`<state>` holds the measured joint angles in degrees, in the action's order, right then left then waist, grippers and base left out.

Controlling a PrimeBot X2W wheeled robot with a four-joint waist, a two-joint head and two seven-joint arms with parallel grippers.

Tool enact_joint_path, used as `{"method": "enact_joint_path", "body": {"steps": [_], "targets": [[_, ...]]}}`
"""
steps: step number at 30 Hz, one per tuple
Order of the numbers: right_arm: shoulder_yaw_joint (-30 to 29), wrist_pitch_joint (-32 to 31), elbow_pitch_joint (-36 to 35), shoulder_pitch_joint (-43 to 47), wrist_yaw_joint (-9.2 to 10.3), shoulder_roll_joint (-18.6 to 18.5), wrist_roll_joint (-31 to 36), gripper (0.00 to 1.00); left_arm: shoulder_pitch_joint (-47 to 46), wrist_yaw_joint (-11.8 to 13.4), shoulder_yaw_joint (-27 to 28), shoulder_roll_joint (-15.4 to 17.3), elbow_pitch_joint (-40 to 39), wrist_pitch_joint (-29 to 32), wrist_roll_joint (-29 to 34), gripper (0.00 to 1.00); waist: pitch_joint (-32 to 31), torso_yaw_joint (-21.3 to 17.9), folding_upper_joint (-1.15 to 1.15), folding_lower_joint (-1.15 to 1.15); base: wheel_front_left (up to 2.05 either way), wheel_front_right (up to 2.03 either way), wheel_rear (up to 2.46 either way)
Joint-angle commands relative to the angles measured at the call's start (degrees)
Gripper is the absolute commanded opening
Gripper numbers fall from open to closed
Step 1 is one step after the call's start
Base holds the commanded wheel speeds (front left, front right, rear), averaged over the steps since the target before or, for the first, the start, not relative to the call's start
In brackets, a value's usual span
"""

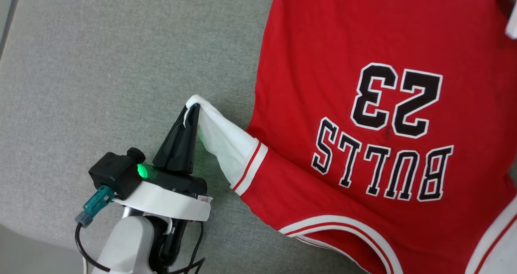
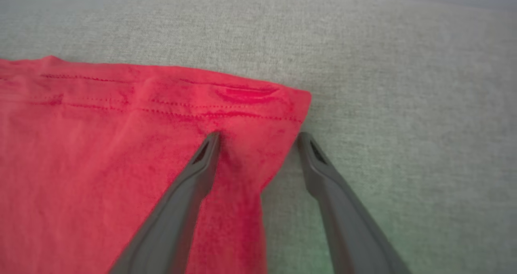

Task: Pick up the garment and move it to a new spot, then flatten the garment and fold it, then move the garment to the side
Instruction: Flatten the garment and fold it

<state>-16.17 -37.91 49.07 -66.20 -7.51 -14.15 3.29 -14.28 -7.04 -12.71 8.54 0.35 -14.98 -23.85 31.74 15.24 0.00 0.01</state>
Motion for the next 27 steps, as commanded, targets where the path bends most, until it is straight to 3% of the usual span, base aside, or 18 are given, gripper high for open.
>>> {"method": "enact_joint_path", "body": {"steps": [1,5,6,7,8,20,27], "targets": [[-0.26,-1.61,1.52,0.23,0.04,0.00,0.73,1.00,-0.49,-0.07,0.15,-0.21,-0.26,-0.26,0.29,0.00,0.75,0.63,0.00,-0.01,0.00,0.00,0.00],[-2.82,-10.23,6.17,3.95,0.04,2.19,1.78,1.00,-0.14,-0.31,0.85,-0.52,-0.63,-0.26,0.80,0.00,1.22,0.52,0.00,-0.01,0.00,0.00,0.00],[-3.29,-12.27,7.03,4.74,0.05,2.41,2.33,0.49,-0.01,-0.35,0.94,-0.59,-0.59,-0.26,0.89,0.00,1.23,0.49,0.00,-0.01,0.00,0.00,0.00],[-3.80,-13.29,7.13,5.11,0.06,2.59,2.70,0.09,0.10,-0.34,1.00,-0.66,-0.52,-0.26,0.98,0.00,1.23,0.47,0.00,-0.01,0.00,0.00,0.00],[-4.50,-14.00,6.96,5.30,0.06,2.73,2.82,0.00,0.19,-0.38,1.02,-0.70,-0.41,-0.26,1.10,0.00,1.18,0.45,0.00,-0.01,0.00,0.00,0.00],[-3.01,-7.95,-4.86,2.32,0.07,-1.76,-0.12,0.00,2.84,-0.48,1.81,0.86,2.34,-0.26,0.77,0.00,-5.15,-1.84,0.00,-0.01,0.00,0.00,0.00],[0.46,-9.42,-16.81,13.15,0.05,-4.12,-8.22,0.00,6.59,0.06,4.75,1.47,4.92,-0.26,0.04,0.00,-12.11,-5.45,0.00,-0.01,0.00,0.00,0.00]]}}
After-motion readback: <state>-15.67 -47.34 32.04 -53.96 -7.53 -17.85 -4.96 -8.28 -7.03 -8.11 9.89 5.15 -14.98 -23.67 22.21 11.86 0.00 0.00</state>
